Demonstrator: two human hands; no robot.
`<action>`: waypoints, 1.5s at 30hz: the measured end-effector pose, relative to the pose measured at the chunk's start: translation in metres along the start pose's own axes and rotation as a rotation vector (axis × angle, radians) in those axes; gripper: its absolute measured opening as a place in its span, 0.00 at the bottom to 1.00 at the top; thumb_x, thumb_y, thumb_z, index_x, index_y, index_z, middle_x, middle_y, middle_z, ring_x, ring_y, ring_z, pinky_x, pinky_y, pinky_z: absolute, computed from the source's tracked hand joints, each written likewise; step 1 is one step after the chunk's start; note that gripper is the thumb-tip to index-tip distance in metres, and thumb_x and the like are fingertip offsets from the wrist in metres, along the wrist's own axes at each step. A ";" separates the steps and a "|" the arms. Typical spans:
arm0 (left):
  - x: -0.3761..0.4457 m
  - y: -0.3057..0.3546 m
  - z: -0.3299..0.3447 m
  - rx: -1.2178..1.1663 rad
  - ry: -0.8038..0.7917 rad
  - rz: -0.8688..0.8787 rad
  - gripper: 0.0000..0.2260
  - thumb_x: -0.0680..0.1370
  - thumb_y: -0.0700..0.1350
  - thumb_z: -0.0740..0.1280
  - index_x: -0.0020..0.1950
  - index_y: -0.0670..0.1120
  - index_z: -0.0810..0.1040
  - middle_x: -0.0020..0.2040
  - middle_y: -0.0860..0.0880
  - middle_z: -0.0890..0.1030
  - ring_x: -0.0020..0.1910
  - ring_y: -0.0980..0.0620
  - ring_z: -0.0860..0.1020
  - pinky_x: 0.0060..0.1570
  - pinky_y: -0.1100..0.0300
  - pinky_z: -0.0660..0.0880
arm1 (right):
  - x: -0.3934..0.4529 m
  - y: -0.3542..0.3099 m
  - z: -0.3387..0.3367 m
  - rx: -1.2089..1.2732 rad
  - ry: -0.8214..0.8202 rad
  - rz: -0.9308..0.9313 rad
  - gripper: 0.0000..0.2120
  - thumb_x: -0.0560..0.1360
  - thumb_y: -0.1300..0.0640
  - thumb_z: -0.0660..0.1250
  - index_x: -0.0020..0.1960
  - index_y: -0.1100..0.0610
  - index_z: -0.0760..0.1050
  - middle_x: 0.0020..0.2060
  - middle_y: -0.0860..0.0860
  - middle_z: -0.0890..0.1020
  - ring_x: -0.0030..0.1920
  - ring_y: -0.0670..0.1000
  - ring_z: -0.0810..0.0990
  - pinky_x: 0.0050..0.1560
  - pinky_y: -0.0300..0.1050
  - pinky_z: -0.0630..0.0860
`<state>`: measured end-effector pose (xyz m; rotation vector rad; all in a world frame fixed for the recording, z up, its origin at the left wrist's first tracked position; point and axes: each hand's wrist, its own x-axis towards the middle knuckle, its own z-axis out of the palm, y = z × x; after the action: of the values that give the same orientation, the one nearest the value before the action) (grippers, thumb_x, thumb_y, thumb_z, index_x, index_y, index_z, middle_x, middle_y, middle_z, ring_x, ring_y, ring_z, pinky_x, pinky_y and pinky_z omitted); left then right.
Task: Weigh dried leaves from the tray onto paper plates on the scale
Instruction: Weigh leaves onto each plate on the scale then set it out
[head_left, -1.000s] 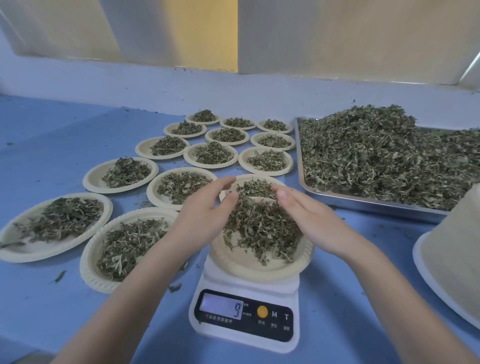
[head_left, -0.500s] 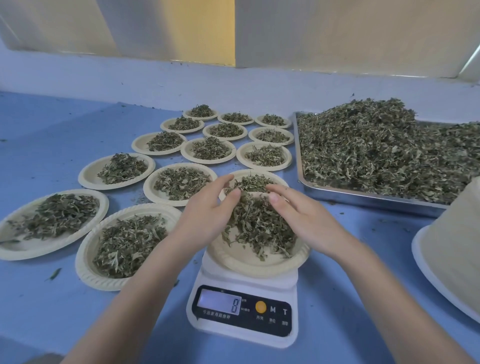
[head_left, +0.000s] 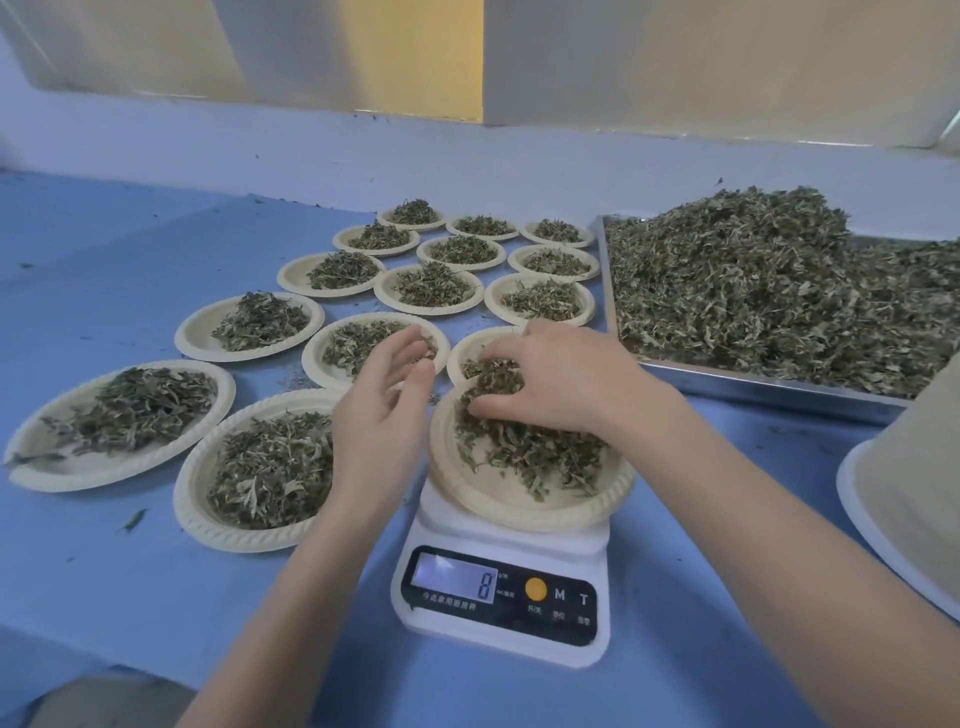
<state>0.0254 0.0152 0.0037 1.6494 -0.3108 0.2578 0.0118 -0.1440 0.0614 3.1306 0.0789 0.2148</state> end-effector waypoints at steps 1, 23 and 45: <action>-0.002 0.000 0.000 -0.009 0.009 0.000 0.12 0.80 0.44 0.61 0.60 0.57 0.74 0.57 0.61 0.79 0.54 0.70 0.75 0.59 0.63 0.72 | 0.001 -0.002 0.000 -0.003 -0.011 -0.009 0.27 0.69 0.31 0.63 0.64 0.40 0.72 0.57 0.49 0.75 0.58 0.53 0.76 0.42 0.45 0.67; 0.005 0.021 0.013 -0.097 -0.130 0.001 0.14 0.73 0.52 0.61 0.57 0.62 0.74 0.57 0.59 0.80 0.56 0.59 0.78 0.61 0.49 0.74 | -0.018 0.026 -0.037 1.045 0.211 0.017 0.05 0.71 0.60 0.74 0.45 0.53 0.84 0.28 0.53 0.80 0.25 0.45 0.75 0.36 0.37 0.77; 0.026 0.058 0.054 -0.311 -0.301 -0.214 0.15 0.83 0.52 0.53 0.56 0.47 0.76 0.51 0.40 0.80 0.37 0.49 0.82 0.41 0.53 0.81 | -0.025 0.051 -0.023 1.497 0.218 0.124 0.06 0.72 0.65 0.71 0.44 0.56 0.83 0.29 0.49 0.79 0.25 0.44 0.73 0.29 0.33 0.73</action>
<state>0.0287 -0.0447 0.0613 1.3967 -0.3768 -0.1958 -0.0141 -0.1966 0.0815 4.5678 0.0561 0.8322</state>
